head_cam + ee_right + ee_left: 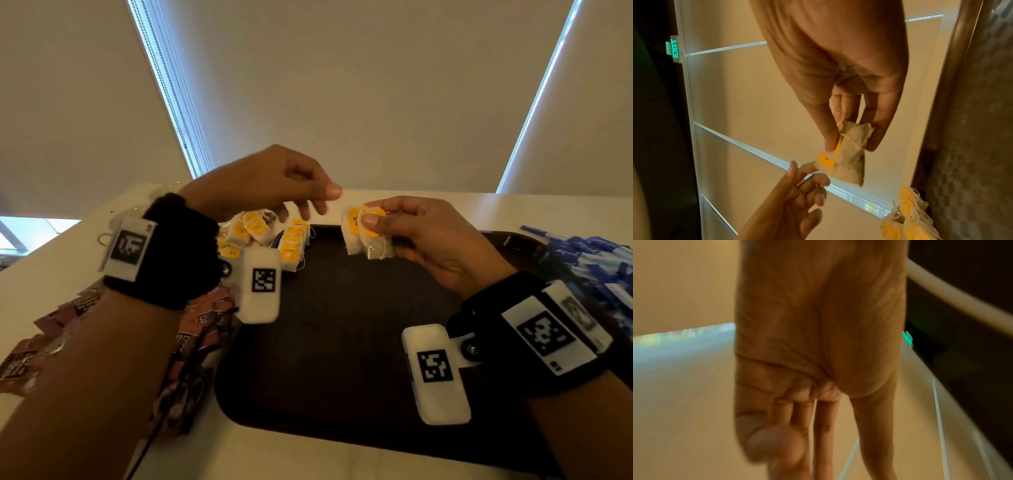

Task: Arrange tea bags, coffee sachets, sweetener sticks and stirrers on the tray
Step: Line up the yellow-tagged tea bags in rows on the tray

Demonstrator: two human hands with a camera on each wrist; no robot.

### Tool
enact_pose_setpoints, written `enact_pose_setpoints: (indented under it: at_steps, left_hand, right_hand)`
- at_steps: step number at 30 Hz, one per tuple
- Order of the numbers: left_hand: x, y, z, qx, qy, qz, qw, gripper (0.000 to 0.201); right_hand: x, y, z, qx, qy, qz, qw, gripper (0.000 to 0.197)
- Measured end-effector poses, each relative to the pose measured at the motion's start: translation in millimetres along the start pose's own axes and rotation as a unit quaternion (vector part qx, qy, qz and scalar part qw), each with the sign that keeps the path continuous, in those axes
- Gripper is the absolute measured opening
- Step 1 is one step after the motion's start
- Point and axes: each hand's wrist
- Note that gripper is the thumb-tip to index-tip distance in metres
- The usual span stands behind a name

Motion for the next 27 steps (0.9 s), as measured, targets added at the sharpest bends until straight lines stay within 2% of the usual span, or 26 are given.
enact_pose_setpoints:
  at_steps: [2,3,6,8,15,20,27]
  left_hand:
    - [6.5,4.5,13.2,-0.045,0.005,0.015,0.999,0.040]
    - [5.7,3.6,19.2,-0.048,0.007,0.020,0.999,0.033]
    - [-1.2,-2.0,26.7,-0.002,0.031,0.017,0.999,0.012]
    - [-5.3,-5.6,27.2,0.013,0.041,0.010,0.999,0.007]
    - [-8.1,-9.6,32.2,0.022,0.039,0.018,0.999,0.008]
    - [-8.4,-6.6,31.6,0.016,0.020,0.022,0.999,0.007]
    - [-11.0,-4.4,26.5,0.021,0.026,0.017,0.999,0.006]
  right_hand:
    - [1.5,0.4,2.4,0.009,0.001,-0.010,1.000,0.026]
    - [1.9,0.5,3.3,0.014,0.002,-0.015,1.000,0.027]
    - [3.9,0.0,6.7,0.032,-0.012,-0.023,0.999,0.025]
    - [5.8,-1.2,8.8,0.043,-0.019,-0.034,0.998,0.023]
    - [9.5,-2.3,11.2,0.057,-0.016,-0.044,0.997,0.015]
    - [8.7,-1.1,11.3,0.046,-0.004,-0.045,0.998,0.025]
    - [7.1,-0.5,11.3,0.039,0.007,-0.049,0.998,0.026]
Point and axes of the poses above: each hand's wrist, its own y-axis away from the middle knuckle, its own z-axis out of the palm, x = y × z, and after that the axes turned 4 degrees about -z, right-handed
